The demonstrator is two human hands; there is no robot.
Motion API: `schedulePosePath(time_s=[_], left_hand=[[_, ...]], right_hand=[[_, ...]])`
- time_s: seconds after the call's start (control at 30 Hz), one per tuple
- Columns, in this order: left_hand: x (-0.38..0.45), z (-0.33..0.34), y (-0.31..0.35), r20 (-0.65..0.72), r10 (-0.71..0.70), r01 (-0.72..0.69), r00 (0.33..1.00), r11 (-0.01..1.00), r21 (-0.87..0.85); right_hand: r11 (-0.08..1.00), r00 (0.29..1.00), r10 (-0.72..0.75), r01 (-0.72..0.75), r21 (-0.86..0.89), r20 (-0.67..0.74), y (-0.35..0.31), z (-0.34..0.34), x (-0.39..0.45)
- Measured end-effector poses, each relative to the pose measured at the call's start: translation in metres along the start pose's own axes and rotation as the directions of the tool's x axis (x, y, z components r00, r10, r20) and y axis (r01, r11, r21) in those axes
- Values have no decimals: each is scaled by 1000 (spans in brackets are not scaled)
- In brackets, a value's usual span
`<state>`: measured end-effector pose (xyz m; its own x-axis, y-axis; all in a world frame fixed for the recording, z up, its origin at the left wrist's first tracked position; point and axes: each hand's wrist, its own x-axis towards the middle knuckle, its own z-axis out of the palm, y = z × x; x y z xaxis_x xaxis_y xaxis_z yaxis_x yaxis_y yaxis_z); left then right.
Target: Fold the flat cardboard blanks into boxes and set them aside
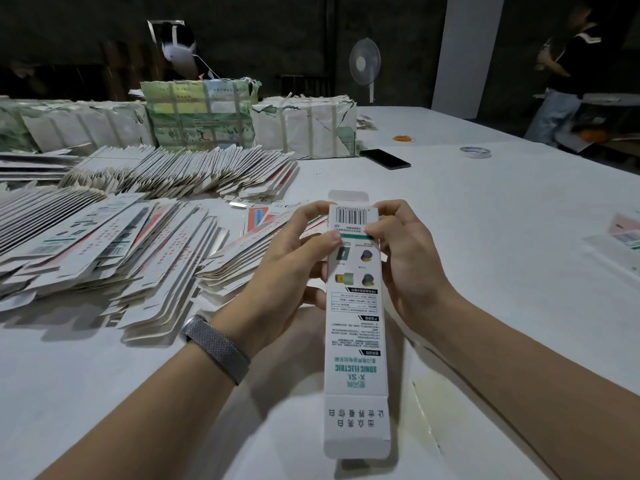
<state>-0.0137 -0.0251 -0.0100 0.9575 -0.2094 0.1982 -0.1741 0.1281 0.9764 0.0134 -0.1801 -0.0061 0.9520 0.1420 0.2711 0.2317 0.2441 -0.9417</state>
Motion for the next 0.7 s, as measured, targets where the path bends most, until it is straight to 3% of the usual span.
schedulePosePath(time_s=[0.27,0.5,0.7], left_hand=[[0,1,1,-12,-27,27,1000,1000,12],[1,2,-5,-38,-45,45,998,999,-7],[0,-1,-2,-9,-60,60,998,998,-7]], right_hand=[[993,997,40,-33,110,-59,4,3,-1],[993,994,-37,48,103,-106,6,2,0],[997,997,-30,35,72,-73,7,1,0]])
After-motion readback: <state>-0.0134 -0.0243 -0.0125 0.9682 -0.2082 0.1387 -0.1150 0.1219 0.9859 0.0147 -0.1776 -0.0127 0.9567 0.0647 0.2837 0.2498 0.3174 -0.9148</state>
